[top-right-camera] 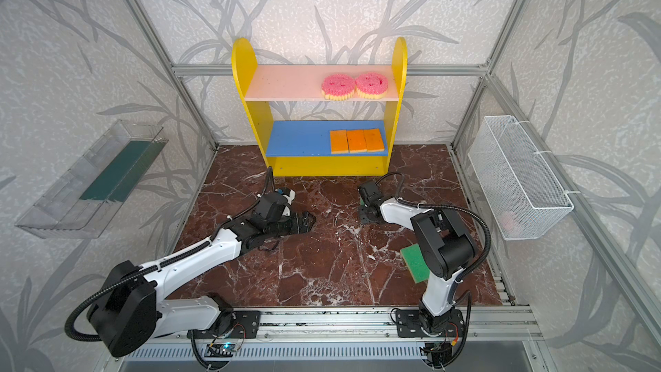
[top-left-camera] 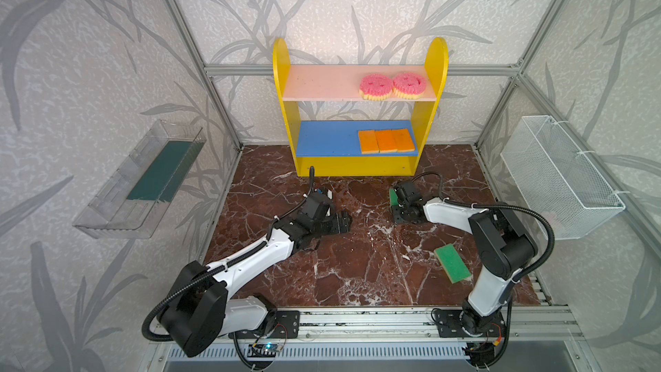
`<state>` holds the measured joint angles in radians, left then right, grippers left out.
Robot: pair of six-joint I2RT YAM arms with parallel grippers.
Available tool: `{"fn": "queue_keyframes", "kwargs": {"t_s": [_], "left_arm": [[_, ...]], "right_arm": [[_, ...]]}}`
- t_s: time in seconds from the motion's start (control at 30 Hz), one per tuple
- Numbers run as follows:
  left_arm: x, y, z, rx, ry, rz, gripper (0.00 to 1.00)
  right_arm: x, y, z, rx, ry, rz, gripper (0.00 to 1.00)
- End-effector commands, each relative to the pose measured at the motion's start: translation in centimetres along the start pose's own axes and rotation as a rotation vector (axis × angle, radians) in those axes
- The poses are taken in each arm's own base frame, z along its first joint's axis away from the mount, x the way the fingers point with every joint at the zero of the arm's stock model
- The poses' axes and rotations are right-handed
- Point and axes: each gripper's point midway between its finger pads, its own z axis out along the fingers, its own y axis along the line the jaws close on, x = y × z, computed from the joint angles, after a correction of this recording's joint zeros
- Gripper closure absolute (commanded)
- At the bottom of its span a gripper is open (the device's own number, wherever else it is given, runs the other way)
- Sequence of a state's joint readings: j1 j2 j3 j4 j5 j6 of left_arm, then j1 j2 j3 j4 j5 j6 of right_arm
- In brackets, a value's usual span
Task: Arrange cleaning sponges on a shelf
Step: Pick up the cleaning sponge from the top-center of the table.
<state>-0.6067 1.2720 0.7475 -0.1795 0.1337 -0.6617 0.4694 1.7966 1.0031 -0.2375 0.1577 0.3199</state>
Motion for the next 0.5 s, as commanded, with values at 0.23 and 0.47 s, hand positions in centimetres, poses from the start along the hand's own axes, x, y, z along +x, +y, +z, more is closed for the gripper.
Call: {"fn": "queue_keyframes", "kwargs": {"t_s": [0.23,0.47], "left_arm": [[-1.1,0.2,-1.5,-0.026,-0.019,0.024,0.05],[-1.5,0.6,-2.4,-0.064,-0.013,0.062,0.05]], "right_arm": [[-4.8,0.4,-2.9,-0.012,-0.159,-0.006,0.43],[-6.9,0.1,-2.5,-0.042,-0.188,0.002,0.42]]}}
